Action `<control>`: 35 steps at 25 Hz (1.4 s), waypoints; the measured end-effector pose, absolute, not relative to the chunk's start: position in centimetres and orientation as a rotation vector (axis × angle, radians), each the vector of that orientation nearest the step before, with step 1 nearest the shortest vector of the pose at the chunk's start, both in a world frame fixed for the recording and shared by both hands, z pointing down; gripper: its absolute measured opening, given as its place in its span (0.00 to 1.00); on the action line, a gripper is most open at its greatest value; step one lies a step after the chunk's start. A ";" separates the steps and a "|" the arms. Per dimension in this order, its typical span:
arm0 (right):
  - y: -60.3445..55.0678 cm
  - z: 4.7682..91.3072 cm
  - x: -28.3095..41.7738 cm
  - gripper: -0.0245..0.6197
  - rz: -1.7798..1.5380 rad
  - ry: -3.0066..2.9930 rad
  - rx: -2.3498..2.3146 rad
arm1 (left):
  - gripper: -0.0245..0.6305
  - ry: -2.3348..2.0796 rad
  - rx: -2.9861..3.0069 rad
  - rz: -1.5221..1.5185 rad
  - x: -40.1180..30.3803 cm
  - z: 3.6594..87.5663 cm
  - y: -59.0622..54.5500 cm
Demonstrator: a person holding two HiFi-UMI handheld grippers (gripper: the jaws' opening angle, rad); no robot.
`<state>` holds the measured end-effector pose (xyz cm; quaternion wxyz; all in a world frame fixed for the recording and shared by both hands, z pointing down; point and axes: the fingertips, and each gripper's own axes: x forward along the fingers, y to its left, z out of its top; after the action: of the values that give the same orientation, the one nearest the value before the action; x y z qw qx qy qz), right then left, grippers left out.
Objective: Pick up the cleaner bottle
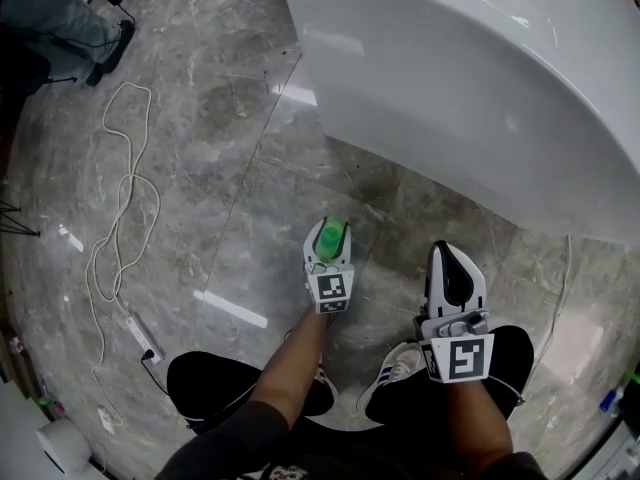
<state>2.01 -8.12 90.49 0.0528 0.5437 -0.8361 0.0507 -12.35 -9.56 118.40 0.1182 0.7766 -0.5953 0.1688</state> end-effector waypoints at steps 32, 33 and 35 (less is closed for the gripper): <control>-1.5 39.2 11.2 0.06 0.214 -2.283 1.794 | 0.31 -1.722 2.308 0.320 -8.9 46.4 -11.2; -1.2 37.6 11.8 0.06 0.212 -2.288 1.803 | 0.31 -1.725 2.306 0.311 -8.5 44.4 -10.9; -0.6 34.8 12.9 0.06 0.179 -2.330 1.815 | 0.31 -1.725 2.311 0.299 -7.4 40.7 -10.2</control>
<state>12.87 -0.64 34.80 0.0911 0.6109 -0.7841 0.0602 -7.40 -10.18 40.72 0.1210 0.7912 -0.5906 0.1023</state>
